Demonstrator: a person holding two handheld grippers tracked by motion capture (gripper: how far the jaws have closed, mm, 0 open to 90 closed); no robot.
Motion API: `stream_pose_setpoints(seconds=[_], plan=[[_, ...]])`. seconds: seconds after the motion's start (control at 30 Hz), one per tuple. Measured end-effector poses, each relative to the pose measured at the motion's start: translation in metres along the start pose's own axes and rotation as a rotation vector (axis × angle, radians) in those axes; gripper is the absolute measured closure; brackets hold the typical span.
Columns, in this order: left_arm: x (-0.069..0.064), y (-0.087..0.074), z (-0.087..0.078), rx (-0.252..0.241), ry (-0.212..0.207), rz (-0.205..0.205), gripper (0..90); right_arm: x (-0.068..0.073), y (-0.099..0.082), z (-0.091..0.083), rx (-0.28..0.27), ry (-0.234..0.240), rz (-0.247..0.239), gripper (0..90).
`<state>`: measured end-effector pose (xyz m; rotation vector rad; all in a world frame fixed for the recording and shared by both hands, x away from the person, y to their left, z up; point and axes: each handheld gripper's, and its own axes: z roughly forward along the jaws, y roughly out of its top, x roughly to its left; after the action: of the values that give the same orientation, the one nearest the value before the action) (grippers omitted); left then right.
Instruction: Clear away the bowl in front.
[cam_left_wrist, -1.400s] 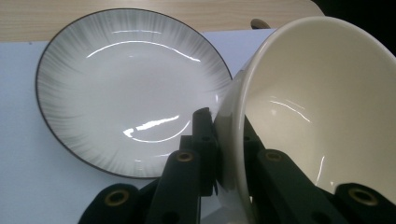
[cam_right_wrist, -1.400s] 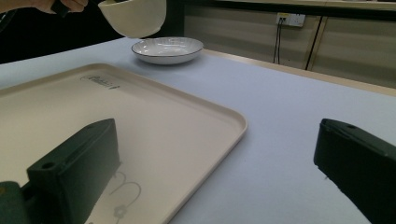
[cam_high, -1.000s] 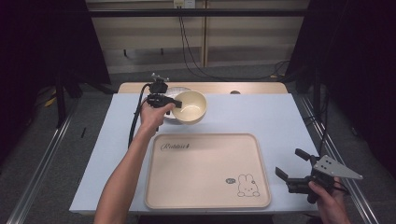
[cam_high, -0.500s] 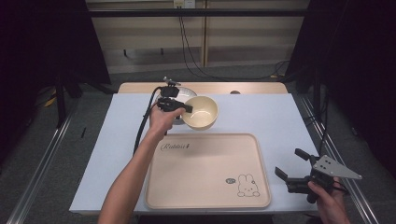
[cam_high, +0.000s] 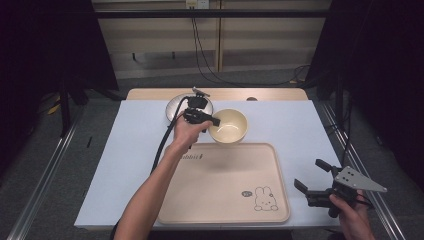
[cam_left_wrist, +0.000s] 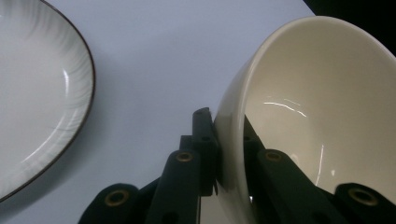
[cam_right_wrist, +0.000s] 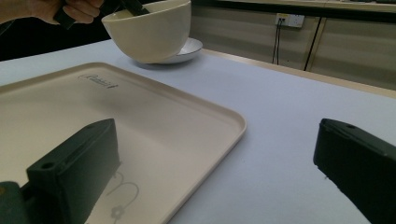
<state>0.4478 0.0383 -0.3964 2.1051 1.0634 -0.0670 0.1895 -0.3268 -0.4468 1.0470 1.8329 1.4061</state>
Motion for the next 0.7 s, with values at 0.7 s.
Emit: stream_pose_setpoints(seconds=[0.7], plan=[[-0.049, 0.006, 0.045, 0.067, -0.062, 0.063, 83.6, 0.0, 0.0, 0.0, -0.001, 0.003, -0.003, 0.1]])
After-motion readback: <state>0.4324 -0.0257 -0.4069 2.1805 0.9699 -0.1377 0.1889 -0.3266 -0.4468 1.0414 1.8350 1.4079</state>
